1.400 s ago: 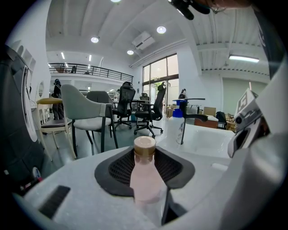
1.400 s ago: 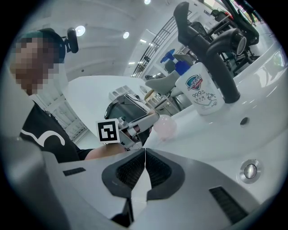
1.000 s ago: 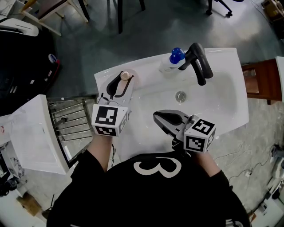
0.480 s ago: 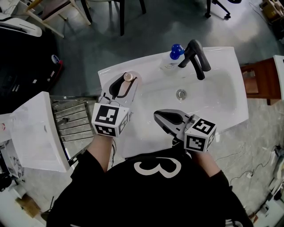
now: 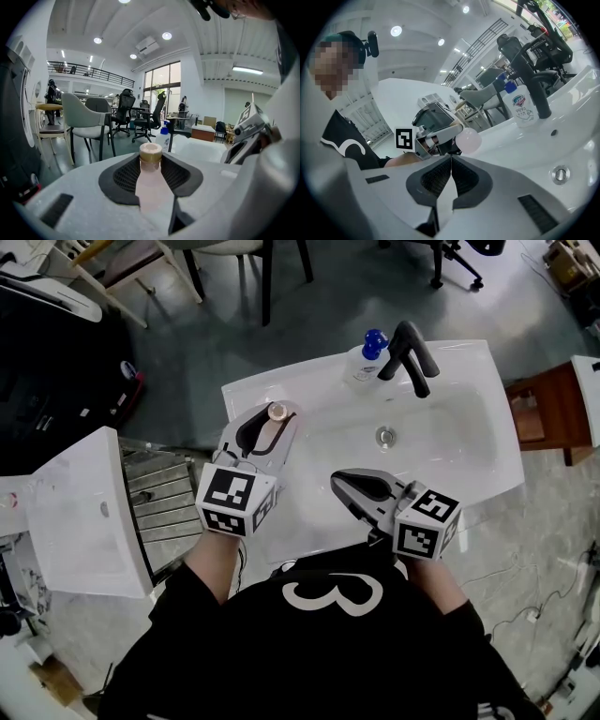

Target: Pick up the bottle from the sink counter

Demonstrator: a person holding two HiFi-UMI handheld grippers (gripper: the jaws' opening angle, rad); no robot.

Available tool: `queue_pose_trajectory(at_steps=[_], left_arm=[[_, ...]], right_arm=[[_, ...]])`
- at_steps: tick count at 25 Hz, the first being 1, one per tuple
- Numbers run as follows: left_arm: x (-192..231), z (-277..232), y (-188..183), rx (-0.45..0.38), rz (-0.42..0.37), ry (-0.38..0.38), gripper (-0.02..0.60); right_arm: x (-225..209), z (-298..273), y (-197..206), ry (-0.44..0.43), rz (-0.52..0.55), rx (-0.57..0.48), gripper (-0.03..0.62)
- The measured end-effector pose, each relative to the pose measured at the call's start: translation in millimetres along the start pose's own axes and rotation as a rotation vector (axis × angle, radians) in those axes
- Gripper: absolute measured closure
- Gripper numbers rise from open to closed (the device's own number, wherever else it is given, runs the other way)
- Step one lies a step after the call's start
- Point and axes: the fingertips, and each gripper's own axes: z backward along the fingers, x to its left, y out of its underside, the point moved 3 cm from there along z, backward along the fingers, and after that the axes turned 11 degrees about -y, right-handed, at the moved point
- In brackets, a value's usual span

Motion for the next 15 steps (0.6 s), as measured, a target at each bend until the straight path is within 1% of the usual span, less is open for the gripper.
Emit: queue_pose_trajectory(at_steps=[7,15], left_arm=[[-9,32,-5,-0.005,0.002,0.033,0.434],[-19,68,-16,-0.025,0.005,0.086,0.434]], right_arm=[[29,-3,-3,-0.001,0.048,-0.025,0.580],[59,2,-6,0.022,0.102,-0.050,0.580]])
